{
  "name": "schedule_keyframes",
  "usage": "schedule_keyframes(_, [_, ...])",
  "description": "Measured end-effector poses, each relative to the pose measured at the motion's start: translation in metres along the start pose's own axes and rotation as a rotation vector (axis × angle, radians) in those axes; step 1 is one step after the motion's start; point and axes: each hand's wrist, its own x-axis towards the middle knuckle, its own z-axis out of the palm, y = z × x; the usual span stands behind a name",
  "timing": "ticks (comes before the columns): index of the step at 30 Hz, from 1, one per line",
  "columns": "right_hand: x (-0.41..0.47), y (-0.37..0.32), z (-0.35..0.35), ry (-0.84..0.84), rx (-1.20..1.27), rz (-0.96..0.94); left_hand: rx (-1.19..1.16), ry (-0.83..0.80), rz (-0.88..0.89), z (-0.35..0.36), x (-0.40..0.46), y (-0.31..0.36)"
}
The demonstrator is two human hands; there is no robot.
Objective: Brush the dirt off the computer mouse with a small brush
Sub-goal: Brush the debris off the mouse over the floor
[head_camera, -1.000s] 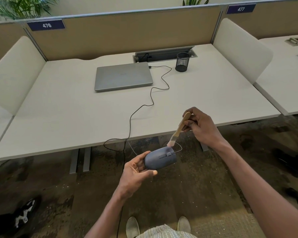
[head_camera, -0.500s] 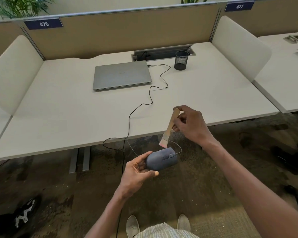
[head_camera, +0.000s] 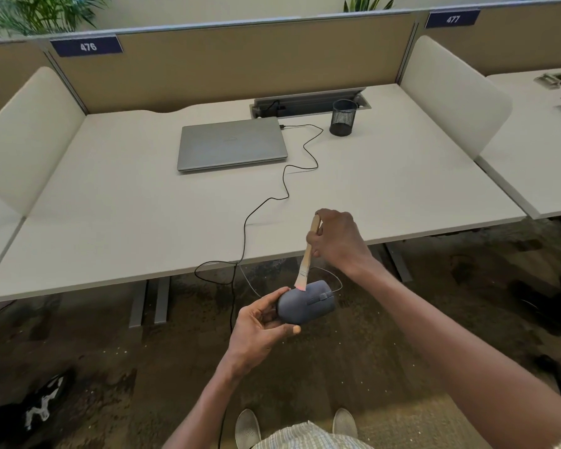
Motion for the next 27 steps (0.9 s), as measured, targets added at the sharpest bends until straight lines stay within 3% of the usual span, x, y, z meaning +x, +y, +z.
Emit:
schedule_keyframes(5, [0.006,0.005,-0.014,0.066,-0.113,0.002,-0.002,0.007,-0.01,-0.001,0.001,0.0])
schedule_keyframes(11, [0.002,-0.004,-0.005,-0.023,0.07,-0.034,-0.025,0.007,-0.022,0.0,0.004,0.004])
schedule_keyframes(20, [0.012,0.034,-0.016,0.014,0.026,0.12,-0.042,0.02,-0.037,-0.003,0.002,0.001])
schedule_keyframes(23, [0.011,0.037,-0.019,0.067,-0.062,0.08,-0.049,0.019,-0.043,-0.003,0.004,0.003])
schedule_keyframes(27, [0.001,0.029,-0.022,0.138,0.113,-0.046,-0.051,0.03,-0.038,-0.003,0.009,0.008])
